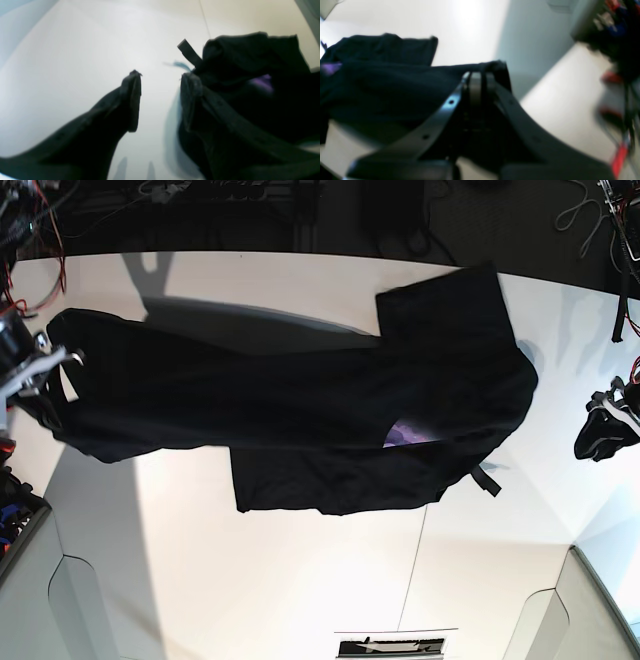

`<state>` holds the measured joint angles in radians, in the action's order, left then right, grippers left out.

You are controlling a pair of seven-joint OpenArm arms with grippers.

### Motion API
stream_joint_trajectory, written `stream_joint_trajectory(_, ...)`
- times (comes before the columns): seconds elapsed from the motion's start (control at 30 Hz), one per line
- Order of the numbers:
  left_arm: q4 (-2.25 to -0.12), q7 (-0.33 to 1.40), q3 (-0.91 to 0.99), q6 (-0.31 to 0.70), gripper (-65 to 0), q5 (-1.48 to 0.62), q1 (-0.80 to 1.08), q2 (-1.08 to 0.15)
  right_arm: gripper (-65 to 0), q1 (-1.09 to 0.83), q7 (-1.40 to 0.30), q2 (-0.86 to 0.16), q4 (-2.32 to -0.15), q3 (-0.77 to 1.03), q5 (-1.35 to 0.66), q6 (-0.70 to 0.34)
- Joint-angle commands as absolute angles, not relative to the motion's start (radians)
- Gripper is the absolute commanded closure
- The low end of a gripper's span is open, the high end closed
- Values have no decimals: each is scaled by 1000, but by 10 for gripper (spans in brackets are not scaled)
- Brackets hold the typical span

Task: Layout the t-shirt on the table in an organized manner, then fold the t-shirt properly
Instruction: 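Pull the shirt edge with the right gripper to spread the fabric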

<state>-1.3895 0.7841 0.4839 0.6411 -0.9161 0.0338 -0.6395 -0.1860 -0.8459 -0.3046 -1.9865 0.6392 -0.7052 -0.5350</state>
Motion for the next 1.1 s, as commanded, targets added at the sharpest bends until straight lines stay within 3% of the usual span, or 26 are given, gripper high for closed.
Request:
stream_joint_trajectory(0.0, -1406, 760, 492, 652, -289, -936, 20, -665, 0, -218, -829, -316, -2023, 675, -741, -551)
stream_joint_trajectory(0.2, -1406, 760, 492, 652, -289, -943, 20, -665, 0, -409, -893, -278, -2134, 826, -862, -573)
stream_joint_trajectory(0.4, -1406, 761, 492, 656, -289, -978, 19, -664, 0, -538, -904, -189, -2152, 819, -845, -573)
stream_joint_trajectory(0.5, -1406, 796, 490, 698, -289, -1040, 20, -660, -309, -555, -897, -148, -2152, 818, -826, -573)
stream_joint_trajectory(0.53, -1406, 825, 490, 698, -288, -1074, 20, -659, -380, -555, -887, -146, -2151, 818, -812, -572)
stream_joint_trajectory(0.6, -1406, 890, 490, 698, -288, -1143, 22, -657, -435, -553, -859, -149, -2152, 818, -788, -564)
stream_joint_trajectory(0.9, -1479, 932, 490, 698, -288, -1216, 134, -653, -435, -346, -816, -149, -2143, 818, -736, -544)
stream_joint_trajectory(1.07, -1588, 932, 490, 698, -288, -1215, 192, -627, -434, -254, -801, -149, -2033, 789, -713, -543)
